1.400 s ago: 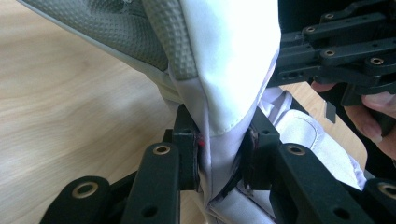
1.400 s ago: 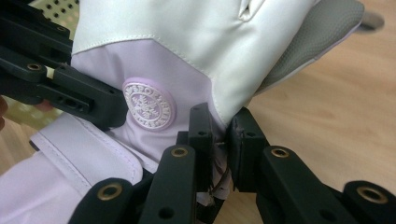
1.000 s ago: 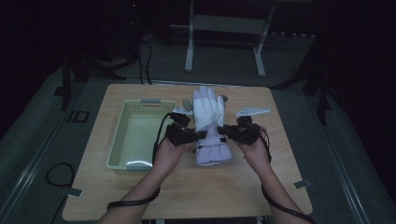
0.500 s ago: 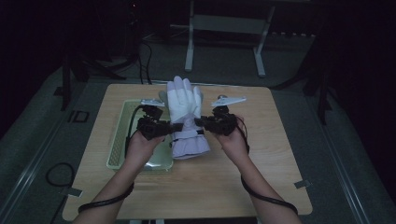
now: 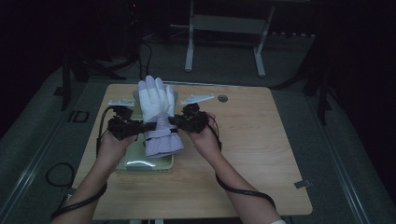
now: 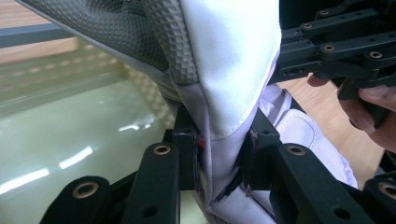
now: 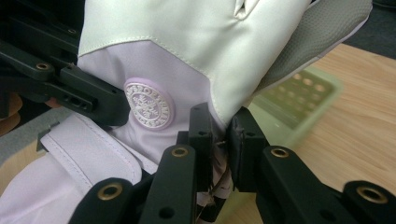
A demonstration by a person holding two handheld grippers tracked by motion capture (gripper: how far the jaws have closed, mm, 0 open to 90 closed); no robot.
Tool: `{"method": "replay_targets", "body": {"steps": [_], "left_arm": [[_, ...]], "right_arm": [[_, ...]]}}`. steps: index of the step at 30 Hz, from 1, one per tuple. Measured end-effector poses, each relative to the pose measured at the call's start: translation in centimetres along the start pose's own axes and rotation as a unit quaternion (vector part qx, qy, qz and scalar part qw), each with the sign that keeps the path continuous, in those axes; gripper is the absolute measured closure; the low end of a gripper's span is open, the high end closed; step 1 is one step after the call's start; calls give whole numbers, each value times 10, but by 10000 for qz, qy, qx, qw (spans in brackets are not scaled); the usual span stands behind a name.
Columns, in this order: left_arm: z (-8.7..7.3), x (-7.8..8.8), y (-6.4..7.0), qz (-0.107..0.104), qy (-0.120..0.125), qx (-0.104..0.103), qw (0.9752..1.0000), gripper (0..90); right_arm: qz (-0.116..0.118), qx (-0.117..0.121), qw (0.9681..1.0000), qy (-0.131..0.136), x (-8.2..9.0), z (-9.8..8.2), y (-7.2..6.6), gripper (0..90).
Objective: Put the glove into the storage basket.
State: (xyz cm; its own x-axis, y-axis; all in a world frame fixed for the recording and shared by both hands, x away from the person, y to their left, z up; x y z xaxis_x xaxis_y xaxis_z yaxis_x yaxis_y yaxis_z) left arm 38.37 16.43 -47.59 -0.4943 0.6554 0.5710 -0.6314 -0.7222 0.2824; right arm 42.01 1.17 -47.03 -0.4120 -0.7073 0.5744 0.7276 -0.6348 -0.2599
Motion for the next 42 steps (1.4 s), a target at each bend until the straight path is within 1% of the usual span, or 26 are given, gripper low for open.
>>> {"method": "replay_targets", "body": {"steps": [1,2,3,4,5,10,11,15,18,21,22,23,24,25,26,27,28,30,31,32,34,36,39,40,41,42], "left_arm": [[-2,3,-5,36,-36,11,10000,714],[-2,3,-5,36,-36,11,10000,714],[-8,7,-14,69,-104,35,9999,714],[-11,9,-18,75,-137,73,9999,714],[-15,9,-22,69,-164,82,9998,713],[-30,4,-42,6,-268,183,9995,712],[-34,0,-44,-9,-294,162,9994,712],[-45,-15,-46,-29,-412,229,9989,710],[-52,-24,-47,-44,-533,258,9982,706],[-59,-32,-46,-10,-768,230,9968,702],[-59,-32,-46,-10,-768,230,9968,700],[-62,-36,-47,52,-927,248,9954,696],[-64,-38,-47,114,-1042,272,9941,695],[-64,-38,-47,114,-1042,272,9941,691],[-67,-42,-48,222,-1223,277,9919,691],[-68,-44,-48,276,-1342,315,9901,688],[-69,-45,-48,285,-1438,342,9886,686],[-70,-47,-50,304,-1535,406,9868,684],[-71,-48,-51,299,-1578,464,9859,679],[-71,-49,-52,279,-1607,577,9849,677],[-73,-50,-54,256,-1671,656,9834,674],[-75,-52,-55,292,-1751,654,9820,669],[-76,-55,-55,480,-1903,559,9790,638],[-76,-55,-55,480,-1903,559,9790,622],[-78,-58,-55,668,-2068,457,9750,596],[-78,-58,-55,750,-2109,379,9739,581]], "right_arm": [[19,-27,10000,-10,-6,0,-3,808],[19,-27,10000,-10,-6,0,-3,808],[38,-34,10000,-19,-11,0,-6,808],[63,-29,9999,-82,-23,0,-11,808],[63,2,9999,-102,-28,-1,-13,808],[67,-64,9995,-286,-53,-8,-16,808],[43,-73,9995,-315,-56,-11,-15,808],[-83,-180,9986,-495,-66,-25,-8,808],[-193,-194,9975,-647,-70,-35,-4,808],[-255,-215,9963,-796,-72,-44,-1,808],[-255,-215,9963,-796,-72,-44,-1,808],[-323,-219,9949,-927,-74,-50,1,808],[-334,-211,9946,-964,-75,-52,2,808],[-334,-211,9946,-964,-75,-52,2,808],[-363,-213,9937,-1043,-76,-54,2,808],[-443,-201,9915,-1203,-81,-58,2,807],[-460,-212,9910,-1242,-82,-59,2,807],[-495,-221,9894,-1344,-84,-61,3,806],[-523,-209,9887,-1392,-86,-62,3,805],[-538,-194,9882,-1421,-86,-63,2,805],[-570,-157,9870,-1492,-88,-63,2,804],[-576,-127,9862,-1549,-90,-63,2,802],[-620,-97,9852,-1595,-91,-64,2,786],[-620,-97,9852,-1595,-91,-64,2,786],[-642,-4,9847,-1622,-92,-64,1,737],[-643,14,9848,-1612,-91,-63,1,706]]}}
Point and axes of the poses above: each handheld gripper's, and its own axes: x roughly backward along the jaws, z roughly out of its top, y roughly to its right, the point moved 7 cm from there along -x, roughly forward along the jaws, and after that the axes turned 7 degrees about -x, right-handed, at the moved point
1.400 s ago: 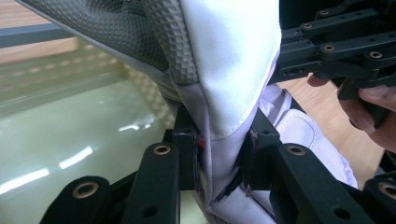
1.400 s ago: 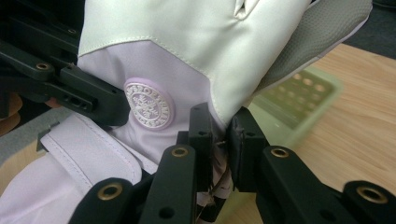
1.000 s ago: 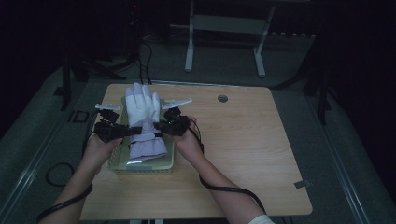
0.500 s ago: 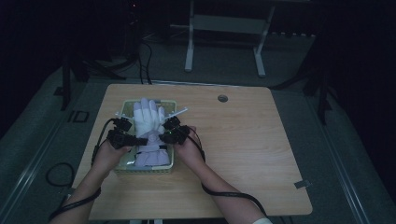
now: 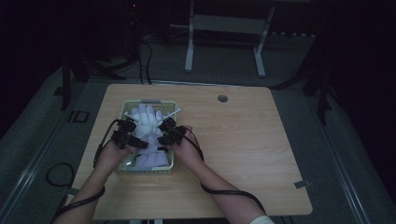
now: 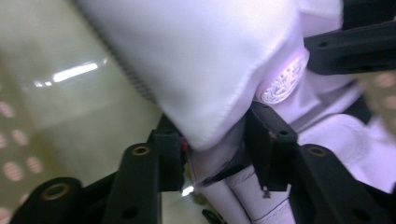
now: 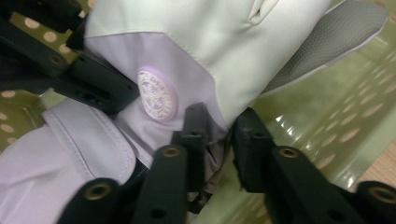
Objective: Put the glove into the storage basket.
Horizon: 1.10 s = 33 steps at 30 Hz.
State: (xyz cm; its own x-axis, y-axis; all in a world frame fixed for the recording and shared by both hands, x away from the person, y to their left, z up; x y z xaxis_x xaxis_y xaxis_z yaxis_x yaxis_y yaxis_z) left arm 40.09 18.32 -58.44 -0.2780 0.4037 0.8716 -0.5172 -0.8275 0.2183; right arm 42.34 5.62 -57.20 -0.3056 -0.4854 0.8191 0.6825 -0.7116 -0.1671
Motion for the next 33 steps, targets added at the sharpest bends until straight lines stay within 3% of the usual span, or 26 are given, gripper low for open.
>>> {"method": "replay_targets", "body": {"steps": [5,6,8,10,11,13,16,19,22,24,25,28,33], "left_arm": [[4,-3,2,447,-106,-177,9988,482],[5,-4,2,652,-131,-201,9976,450],[6,-3,0,918,-93,-246,9954,315],[7,-1,-1,1003,-36,-286,9945,173],[7,2,-4,1229,121,-372,9916,109],[7,8,-8,1411,368,-396,9885,4],[6,22,-8,1528,901,-339,9836,4],[6,35,-2,1535,1368,-287,9782,3],[6,39,4,1463,1563,-289,9764,3],[7,40,16,1396,1692,-374,9749,0],[8,38,26,1300,1743,-495,9748,0],[10,35,34,1270,1789,-567,9740,0],[16,28,58,921,1781,-749,9768,0]], "right_arm": [[214,34,9987,461,14,9,1,534],[224,56,9984,511,16,10,1,503],[311,61,9971,689,24,14,3,441],[424,24,9961,773,30,15,5,408],[477,19,9957,799,33,14,6,382],[552,56,9947,861,37,12,9,341],[753,108,9915,1052,43,10,14,273],[944,330,9887,1120,48,3,19,201],[1014,478,9879,1071,50,-4,24,152],[1108,473,9869,1070,51,-7,25,144],[1118,519,9861,1114,54,-11,29,141],[1160,493,9855,1135,56,-13,31,139],[1103,510,9854,1190,66,-21,41,139]]}}
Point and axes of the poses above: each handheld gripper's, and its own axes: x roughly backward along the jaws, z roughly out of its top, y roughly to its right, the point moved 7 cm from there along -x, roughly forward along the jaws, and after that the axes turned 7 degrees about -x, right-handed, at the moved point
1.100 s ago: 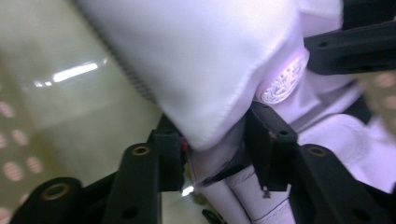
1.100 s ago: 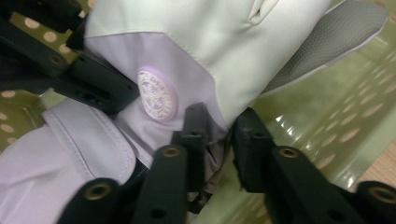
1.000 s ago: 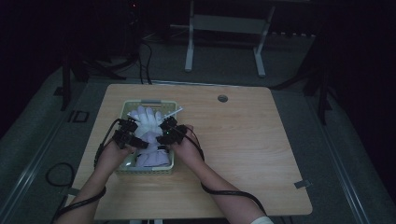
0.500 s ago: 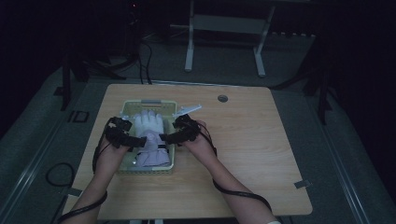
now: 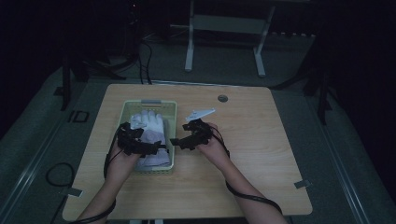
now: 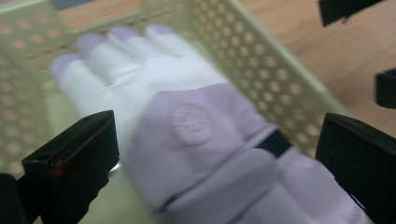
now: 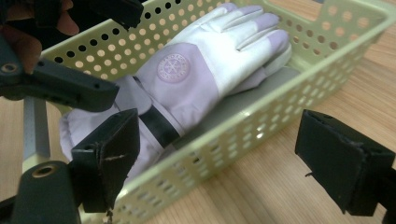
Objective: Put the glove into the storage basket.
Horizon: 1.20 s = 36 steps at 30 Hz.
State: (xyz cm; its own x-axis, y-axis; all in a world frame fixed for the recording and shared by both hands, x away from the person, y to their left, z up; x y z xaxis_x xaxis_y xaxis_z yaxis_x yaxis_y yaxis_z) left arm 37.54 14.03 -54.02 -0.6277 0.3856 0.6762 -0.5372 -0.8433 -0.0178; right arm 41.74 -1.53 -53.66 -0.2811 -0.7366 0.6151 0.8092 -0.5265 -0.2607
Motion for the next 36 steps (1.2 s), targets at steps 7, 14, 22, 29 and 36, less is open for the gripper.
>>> {"method": "replay_targets", "body": {"steps": [7,14,22,29,36], "left_arm": [[10,-4,29,-508,166,-57,9986,0],[21,-4,62,-916,371,-280,9947,0],[28,-11,105,-1260,457,-819,9876,0],[25,-22,137,-1692,330,-1010,9798,0],[21,-30,163,-1973,288,-1183,9727,0]], "right_arm": [[-111,-20,9999,-25,14,-12,11,140],[-169,3,9999,-17,27,-24,19,140],[-237,-47,9997,-38,43,-45,30,139],[-340,-97,9994,38,58,-62,40,134],[-458,-200,9987,-55,69,-89,55,129]]}}
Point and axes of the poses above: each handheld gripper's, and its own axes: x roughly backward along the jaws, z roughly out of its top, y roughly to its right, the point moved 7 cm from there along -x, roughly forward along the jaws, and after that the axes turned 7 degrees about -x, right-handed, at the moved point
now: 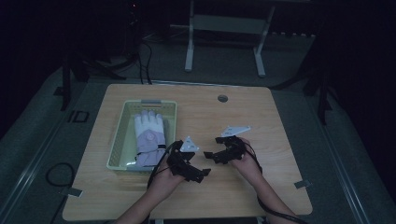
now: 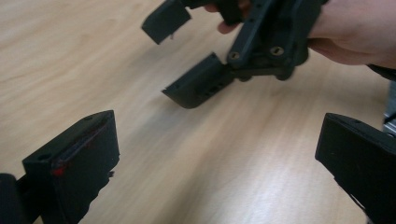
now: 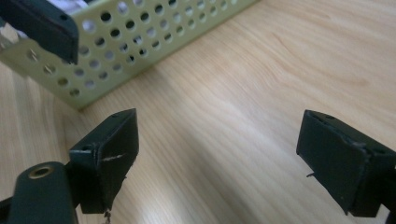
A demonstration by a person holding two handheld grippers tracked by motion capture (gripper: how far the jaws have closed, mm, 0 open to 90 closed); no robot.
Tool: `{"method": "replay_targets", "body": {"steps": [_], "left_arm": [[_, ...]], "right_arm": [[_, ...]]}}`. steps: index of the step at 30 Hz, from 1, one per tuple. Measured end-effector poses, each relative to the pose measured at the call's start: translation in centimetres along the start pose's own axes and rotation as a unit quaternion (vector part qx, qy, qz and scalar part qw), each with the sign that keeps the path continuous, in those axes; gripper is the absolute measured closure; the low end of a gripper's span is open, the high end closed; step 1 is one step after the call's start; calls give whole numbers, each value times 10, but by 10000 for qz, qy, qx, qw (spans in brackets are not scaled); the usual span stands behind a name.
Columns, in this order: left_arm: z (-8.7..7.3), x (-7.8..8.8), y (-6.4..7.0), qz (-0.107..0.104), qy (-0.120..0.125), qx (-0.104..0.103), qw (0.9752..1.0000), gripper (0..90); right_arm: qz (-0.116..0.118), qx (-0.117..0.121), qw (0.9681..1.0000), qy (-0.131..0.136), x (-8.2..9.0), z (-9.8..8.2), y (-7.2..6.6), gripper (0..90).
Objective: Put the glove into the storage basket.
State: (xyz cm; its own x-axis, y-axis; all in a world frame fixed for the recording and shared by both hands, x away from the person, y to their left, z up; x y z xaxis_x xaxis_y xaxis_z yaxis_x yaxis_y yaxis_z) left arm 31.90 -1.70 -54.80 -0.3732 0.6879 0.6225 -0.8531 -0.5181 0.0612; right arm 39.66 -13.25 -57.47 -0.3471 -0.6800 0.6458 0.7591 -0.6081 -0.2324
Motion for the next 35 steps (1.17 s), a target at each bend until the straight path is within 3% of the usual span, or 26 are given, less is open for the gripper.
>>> {"method": "replay_targets", "body": {"steps": [7,10,13,19,22,24,29,35], "left_arm": [[-8,-26,22,-509,-65,-104,9986,0],[-12,-37,28,-567,-147,-221,9980,0],[-17,-48,32,-686,-207,-176,9973,0],[-26,-62,40,-782,-197,-282,9963,0],[-30,-67,45,-793,-274,-483,9953,0],[-26,-66,49,-797,-149,-567,9951,0],[-25,-64,49,-793,-50,-595,9951,0],[-25,-63,47,-752,36,-489,9960,0]], "right_arm": [[-60,17,9999,-141,7,-26,13,124],[-96,0,9999,-127,12,-35,17,123],[-143,22,9998,-121,16,-43,22,123],[-169,177,9996,-127,21,-58,27,123],[-142,200,9996,-144,24,-66,27,123],[-137,264,9994,-177,27,-69,27,123],[-190,211,9996,22,37,-72,31,123],[-288,234,9993,17,37,-73,32,123]]}}
Point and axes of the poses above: each handheld gripper's, and its own axes: x roughly backward along the jaws, z roughly out of its top, y roughly to its right, the point moved 7 cm from there along -x, roughly forward along the jaws, and after that the axes turned 7 degrees about -x, right-handed, at the moved point
